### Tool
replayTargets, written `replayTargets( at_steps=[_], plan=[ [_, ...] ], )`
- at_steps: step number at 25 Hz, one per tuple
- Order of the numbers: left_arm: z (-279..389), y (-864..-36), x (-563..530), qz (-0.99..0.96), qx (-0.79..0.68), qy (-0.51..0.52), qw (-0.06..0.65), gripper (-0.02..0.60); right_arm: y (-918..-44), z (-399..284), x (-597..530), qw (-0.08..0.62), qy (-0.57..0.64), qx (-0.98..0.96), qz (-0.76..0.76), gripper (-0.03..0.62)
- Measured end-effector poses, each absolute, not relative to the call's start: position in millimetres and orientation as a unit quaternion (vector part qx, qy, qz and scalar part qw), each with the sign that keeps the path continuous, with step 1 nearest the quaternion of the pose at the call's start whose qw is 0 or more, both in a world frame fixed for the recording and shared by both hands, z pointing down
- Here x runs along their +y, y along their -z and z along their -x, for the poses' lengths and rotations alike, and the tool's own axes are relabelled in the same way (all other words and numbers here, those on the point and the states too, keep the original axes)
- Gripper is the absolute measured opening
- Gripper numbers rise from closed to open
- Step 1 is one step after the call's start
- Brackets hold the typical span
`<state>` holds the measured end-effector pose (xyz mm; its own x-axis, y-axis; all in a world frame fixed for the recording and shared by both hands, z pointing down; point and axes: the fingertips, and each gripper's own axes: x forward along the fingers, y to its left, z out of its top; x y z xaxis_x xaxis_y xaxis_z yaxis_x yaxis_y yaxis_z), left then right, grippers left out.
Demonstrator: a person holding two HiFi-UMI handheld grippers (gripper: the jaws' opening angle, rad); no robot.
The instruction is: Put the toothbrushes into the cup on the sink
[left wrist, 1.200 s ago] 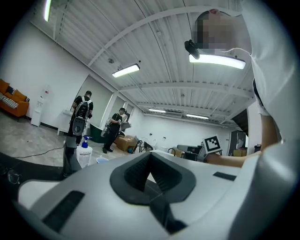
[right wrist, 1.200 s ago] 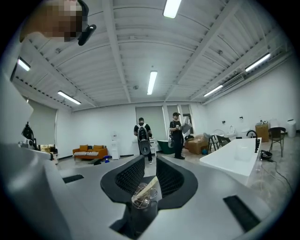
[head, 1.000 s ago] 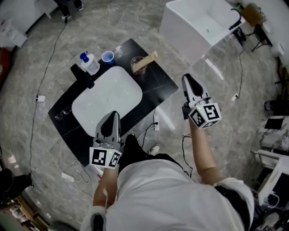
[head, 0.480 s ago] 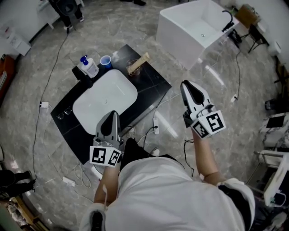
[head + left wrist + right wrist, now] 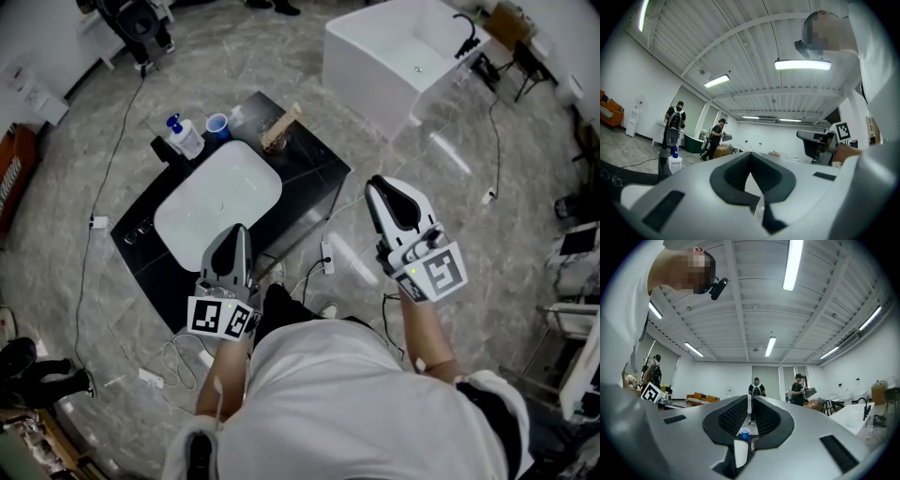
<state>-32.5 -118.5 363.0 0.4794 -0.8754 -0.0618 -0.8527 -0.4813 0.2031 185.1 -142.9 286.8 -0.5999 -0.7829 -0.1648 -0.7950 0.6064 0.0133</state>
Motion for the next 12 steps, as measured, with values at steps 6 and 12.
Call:
replayTargets(
  at_steps=[6,12],
  plan=[
    [20,-351,-102,-0.864,-0.494,0.079,0.059,0.003,-273,-197,-120,0.086,-0.055,0.89,0.445,0.058],
    [23,-352,-78,-0.863,-0.497,0.072,0.058,0.002,-279,-196,-102,0.089,-0.045,0.895,0.435,0.058]
  ],
)
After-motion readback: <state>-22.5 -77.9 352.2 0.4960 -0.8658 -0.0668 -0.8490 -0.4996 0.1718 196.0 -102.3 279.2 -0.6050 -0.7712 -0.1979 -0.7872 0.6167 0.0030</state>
